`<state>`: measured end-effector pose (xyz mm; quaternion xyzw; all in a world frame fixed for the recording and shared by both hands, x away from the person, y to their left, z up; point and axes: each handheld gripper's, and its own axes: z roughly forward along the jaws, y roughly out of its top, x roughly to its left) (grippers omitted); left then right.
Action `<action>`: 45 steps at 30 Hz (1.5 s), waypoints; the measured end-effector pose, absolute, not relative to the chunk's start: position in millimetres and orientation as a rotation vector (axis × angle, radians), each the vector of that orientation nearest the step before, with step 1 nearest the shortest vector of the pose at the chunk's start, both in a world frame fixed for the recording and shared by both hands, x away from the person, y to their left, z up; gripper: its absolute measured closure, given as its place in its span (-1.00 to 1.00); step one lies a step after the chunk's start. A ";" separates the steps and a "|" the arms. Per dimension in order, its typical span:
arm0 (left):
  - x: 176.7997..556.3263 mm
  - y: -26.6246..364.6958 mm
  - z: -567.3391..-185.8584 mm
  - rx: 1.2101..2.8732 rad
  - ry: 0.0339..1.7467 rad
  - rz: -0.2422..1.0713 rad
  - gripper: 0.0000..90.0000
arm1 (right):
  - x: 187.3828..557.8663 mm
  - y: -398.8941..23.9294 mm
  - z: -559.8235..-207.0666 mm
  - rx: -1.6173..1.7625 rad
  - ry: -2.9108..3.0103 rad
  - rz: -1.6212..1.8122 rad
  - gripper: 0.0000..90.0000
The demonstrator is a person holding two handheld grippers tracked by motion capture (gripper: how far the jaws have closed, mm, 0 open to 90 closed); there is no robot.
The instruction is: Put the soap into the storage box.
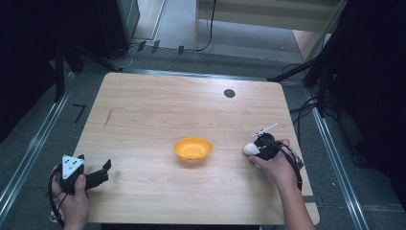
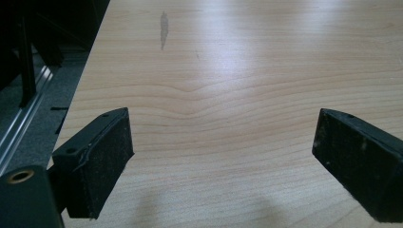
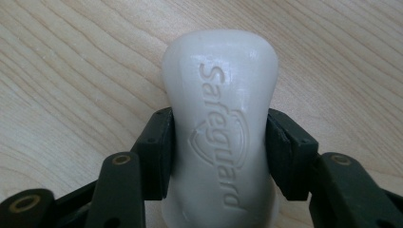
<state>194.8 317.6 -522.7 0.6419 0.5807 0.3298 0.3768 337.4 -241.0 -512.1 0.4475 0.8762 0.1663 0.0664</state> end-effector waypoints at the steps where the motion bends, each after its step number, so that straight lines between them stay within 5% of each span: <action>1: 194.8 317.8 -522.8 1.637 1.486 0.842 -0.85 | 337.3 -241.0 -511.9 1.355 2.639 0.510 0.12; 45: 194.7 318.3 -522.8 1.635 1.482 0.840 -0.85 | 342.8 -165.5 -457.3 0.796 2.795 0.606 0.14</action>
